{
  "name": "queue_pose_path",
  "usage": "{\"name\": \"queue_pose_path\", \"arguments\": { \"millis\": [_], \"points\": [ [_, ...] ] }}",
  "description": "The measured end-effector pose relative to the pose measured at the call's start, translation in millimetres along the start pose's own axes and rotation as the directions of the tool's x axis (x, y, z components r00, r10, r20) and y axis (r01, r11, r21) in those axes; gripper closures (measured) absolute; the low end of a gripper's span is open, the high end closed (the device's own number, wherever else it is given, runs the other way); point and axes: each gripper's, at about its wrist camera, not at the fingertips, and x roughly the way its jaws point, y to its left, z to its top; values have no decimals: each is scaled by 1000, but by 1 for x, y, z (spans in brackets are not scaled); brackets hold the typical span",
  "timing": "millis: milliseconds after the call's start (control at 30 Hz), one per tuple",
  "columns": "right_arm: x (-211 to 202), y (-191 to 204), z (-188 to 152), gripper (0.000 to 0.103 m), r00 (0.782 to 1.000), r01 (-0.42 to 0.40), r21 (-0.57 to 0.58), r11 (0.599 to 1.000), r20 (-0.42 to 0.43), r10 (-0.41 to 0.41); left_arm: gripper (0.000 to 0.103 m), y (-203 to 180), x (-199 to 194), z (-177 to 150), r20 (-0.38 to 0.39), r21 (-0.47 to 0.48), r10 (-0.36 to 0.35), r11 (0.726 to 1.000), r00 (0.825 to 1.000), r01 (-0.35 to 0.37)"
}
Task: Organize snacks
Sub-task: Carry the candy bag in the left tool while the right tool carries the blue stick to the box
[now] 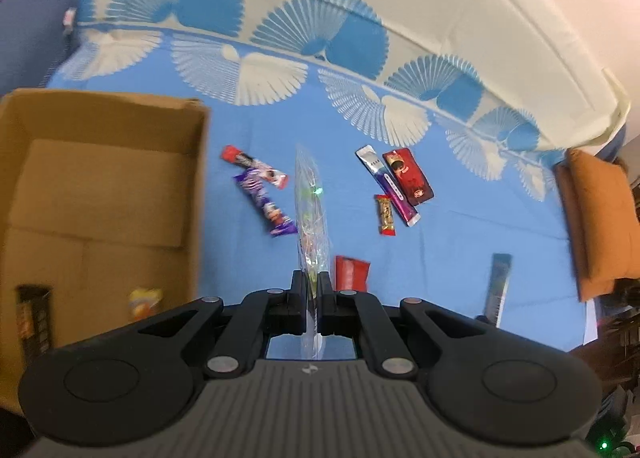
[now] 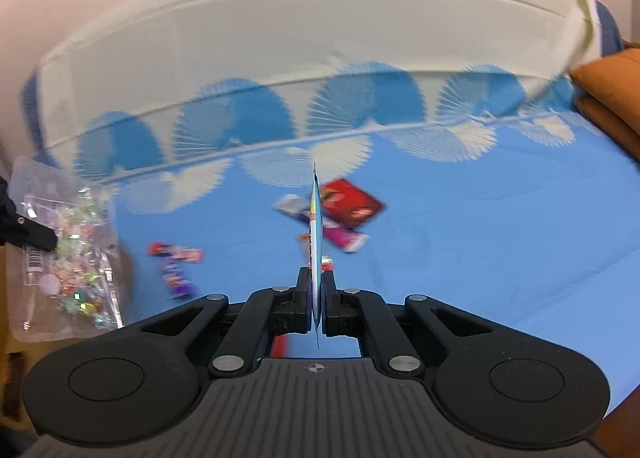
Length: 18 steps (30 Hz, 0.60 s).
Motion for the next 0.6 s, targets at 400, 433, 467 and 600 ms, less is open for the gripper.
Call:
{"name": "queue_pose_path", "arguments": {
  "millis": [400,433,467,600],
  "points": [
    [-87,135,-31,99,966,-256,-129,958,-57,250,99,105,-128,-71,132,-118,74,991,988,-59],
    [-89,143,-33,99,964,-264,-133,955,-66,257,99,113,-134,-75,135,-124,76,990,988,-59],
    [-90,150,-35,99,961,-273,-136,952,-78,265,99,120,-139,-79,138,-129,78,990,987,-60],
    [-102,179,-41,99,957,-288,-163,944,-91,276,99,144,-155,-91,162,-142,92,987,983,-69]
  ]
}}
